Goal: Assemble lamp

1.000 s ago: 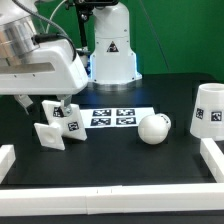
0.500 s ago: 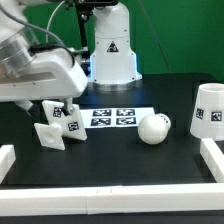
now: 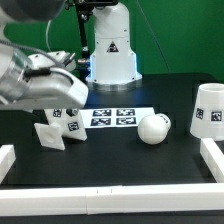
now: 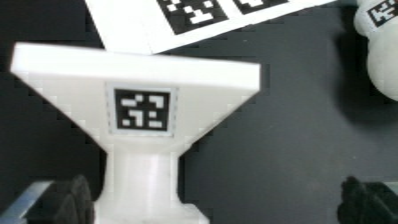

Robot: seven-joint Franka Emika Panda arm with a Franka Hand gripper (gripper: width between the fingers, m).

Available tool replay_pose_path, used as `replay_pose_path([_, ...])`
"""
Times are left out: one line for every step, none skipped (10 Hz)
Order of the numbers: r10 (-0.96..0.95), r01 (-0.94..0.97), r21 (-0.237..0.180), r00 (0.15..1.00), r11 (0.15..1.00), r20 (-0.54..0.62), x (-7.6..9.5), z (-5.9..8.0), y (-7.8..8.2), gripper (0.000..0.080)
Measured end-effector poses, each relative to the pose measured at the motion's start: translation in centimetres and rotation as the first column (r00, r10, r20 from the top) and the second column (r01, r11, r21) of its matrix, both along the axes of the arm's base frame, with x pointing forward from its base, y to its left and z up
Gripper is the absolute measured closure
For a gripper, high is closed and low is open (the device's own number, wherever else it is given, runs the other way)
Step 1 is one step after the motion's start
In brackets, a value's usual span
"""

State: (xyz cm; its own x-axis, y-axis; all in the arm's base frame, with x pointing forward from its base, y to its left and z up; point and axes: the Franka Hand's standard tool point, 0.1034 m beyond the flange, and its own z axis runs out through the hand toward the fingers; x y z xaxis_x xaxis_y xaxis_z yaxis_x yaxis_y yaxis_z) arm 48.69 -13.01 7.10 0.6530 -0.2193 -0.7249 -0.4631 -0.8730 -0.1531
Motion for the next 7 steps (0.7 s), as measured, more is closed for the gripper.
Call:
replay_pose_path([0.026, -0.022, 0.059, 0.997, 0.998, -0.074, -0.8, 0.1, 0.0, 0.0101])
replay_pose_path([0.062, -0.049, 0.111, 0.992, 0.993, -0.113, -0.8, -0.3, -1.4, 0.0101])
replay_pose_path([0.077, -0.065, 0.105, 0.990, 0.992, -0.116, -0.1, -0.5, -2.8, 0.0101])
replay_pose_path([0.082, -0.070, 0.092, 0.988, 0.993, -0.130, 0.1, -0.3, -3.1, 0.0101])
replay_pose_path([0.048, -0.034, 0.085, 0.986, 0.996, -0.158, 0.2, -0.3, -3.0, 0.0101])
replay_pose_path([0.054, -0.041, 0.090, 0.987, 0.995, -0.152, 0.2, -0.4, -3.0, 0.0101])
replay_pose_path([0.055, -0.042, 0.090, 0.987, 0.995, -0.152, 0.2, -0.5, -2.9, 0.0101])
